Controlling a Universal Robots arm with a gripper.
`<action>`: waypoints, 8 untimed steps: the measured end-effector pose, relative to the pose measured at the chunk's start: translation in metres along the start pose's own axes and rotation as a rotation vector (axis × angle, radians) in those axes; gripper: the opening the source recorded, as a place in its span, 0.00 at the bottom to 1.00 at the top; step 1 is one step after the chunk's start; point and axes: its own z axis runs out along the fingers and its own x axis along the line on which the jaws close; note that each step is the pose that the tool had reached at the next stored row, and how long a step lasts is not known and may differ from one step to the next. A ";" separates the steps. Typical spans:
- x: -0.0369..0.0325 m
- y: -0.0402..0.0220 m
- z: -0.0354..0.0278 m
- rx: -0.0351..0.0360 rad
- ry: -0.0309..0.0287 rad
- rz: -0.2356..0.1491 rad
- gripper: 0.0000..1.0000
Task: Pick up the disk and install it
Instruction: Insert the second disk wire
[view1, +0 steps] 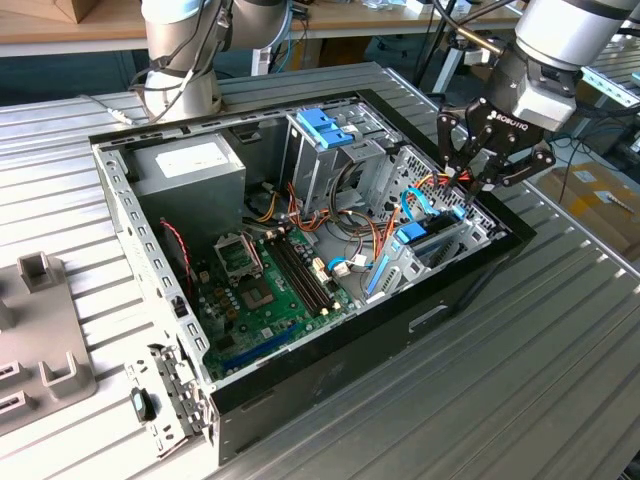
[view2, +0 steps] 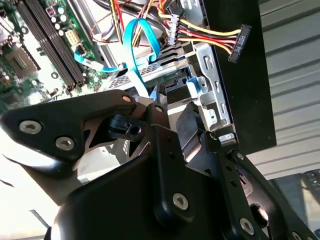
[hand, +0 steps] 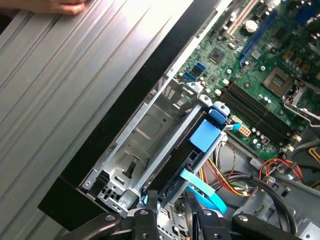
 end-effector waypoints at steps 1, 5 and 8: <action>0.0000 0.0000 0.0000 -0.0001 0.0001 -0.004 0.36; 0.0000 0.0000 0.0000 -0.0001 0.0002 -0.006 0.36; 0.0000 0.0000 0.0000 -0.0001 0.0002 -0.006 0.36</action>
